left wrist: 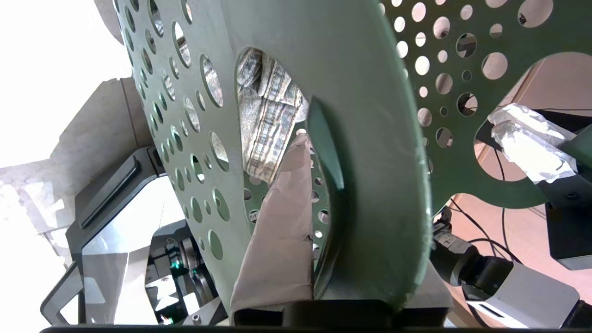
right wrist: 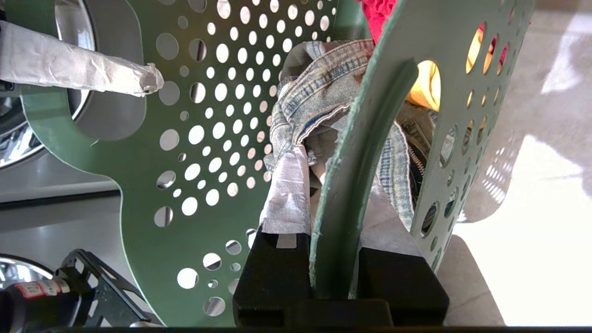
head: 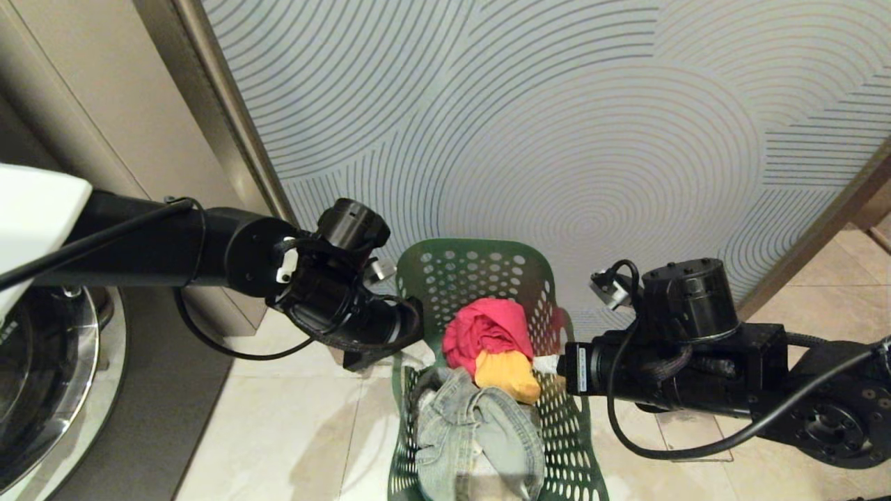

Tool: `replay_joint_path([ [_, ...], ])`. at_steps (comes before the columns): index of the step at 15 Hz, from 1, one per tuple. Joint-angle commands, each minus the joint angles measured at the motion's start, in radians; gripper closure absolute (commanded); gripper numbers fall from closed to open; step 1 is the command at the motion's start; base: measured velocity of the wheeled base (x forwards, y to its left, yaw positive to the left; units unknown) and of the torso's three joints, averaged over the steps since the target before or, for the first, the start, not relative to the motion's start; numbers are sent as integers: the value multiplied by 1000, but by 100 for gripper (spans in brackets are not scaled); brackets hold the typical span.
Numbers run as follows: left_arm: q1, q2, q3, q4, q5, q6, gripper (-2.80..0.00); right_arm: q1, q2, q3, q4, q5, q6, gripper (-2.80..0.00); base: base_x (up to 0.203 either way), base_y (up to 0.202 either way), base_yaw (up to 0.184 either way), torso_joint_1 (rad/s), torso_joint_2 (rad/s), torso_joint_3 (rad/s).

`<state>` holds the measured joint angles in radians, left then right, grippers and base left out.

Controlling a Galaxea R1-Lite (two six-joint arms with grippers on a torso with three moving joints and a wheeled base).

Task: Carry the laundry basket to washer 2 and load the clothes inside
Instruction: Pick up the clothes basket and put it beside the washing machine

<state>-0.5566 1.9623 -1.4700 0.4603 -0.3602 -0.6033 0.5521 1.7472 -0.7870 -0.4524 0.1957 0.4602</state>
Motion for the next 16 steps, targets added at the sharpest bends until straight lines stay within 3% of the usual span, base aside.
replay_joint_path([
  [1,0,-3,0,2,-2,-2,0,0,-2,4,-2,1,2,0,0,0,0,1,2,212],
  [4,-11,-5,3,11,-5,8,0,0,-8,6,0,-7,-4,0,0,0,0,2,4,199],
  [7,-20,-7,2,11,-5,8,0,0,-2,43,-8,-70,-86,0,0,0,0,5,3,206],
  [16,-26,-3,4,11,-3,12,0,0,-12,48,-9,-61,-78,0,0,0,0,2,2,166],
])
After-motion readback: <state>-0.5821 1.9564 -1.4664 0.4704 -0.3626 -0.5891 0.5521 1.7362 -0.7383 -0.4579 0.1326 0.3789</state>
